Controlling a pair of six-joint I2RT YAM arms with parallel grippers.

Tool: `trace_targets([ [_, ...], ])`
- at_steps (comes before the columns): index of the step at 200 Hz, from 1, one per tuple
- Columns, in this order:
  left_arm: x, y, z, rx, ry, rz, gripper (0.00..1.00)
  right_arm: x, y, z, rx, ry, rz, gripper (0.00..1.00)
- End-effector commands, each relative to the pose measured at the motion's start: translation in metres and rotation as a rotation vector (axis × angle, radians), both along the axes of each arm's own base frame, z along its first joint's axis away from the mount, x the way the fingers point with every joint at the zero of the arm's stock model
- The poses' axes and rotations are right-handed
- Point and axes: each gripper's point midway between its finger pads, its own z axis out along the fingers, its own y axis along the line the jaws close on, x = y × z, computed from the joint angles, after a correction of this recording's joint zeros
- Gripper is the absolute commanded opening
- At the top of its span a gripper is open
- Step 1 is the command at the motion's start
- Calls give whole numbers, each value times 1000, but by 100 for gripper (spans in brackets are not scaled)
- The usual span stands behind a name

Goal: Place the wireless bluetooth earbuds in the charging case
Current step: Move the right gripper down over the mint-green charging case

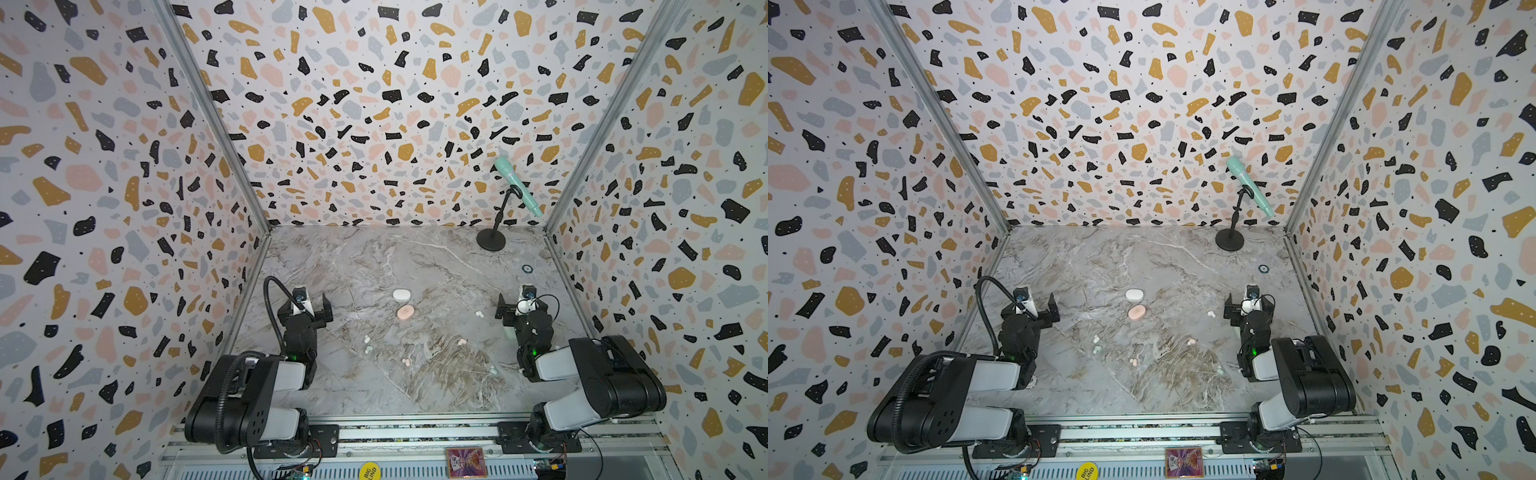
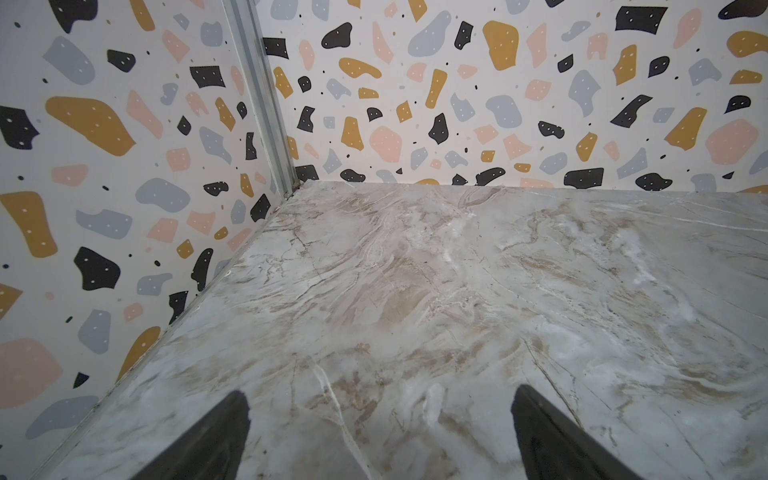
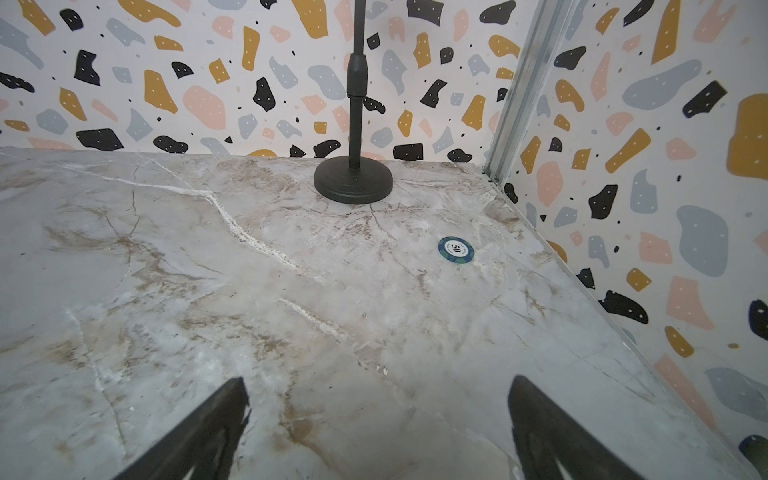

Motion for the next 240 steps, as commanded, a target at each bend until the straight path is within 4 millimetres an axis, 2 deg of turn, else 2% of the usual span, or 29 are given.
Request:
trace_targets([
  [1,3,4,12,-5,-48,21,100,5,0,14,13,-46,-7,99],
  [41,2,4,13,-5,-50,22,100,4,-1,19,14,-61,-13,99],
  [52,7,4,20,-8,-58,27,100,10,-2,24,12,-34,-21,99],
  [74,25,3,30,7,52,25,100,22,-2,41,9,16,-29,99],
  [95,32,-9,48,3,54,-42,100,27,-1,49,46,73,-41,99],
  [124,39,-24,69,-36,43,-112,100,28,-1,35,149,276,-93,99],
  [149,49,-43,79,-34,90,-184,100,15,9,19,230,518,-92,99],
  [178,61,-65,75,-84,176,-253,100,-9,12,2,293,756,-63,99],
  [208,69,-88,70,-151,216,-311,100,-20,9,-6,339,866,-28,100],
  [226,70,-96,59,-189,240,-330,100,-25,7,-18,360,919,-13,94],
  [240,71,-105,59,-199,252,-353,100,-28,6,-25,379,939,-7,90],
])
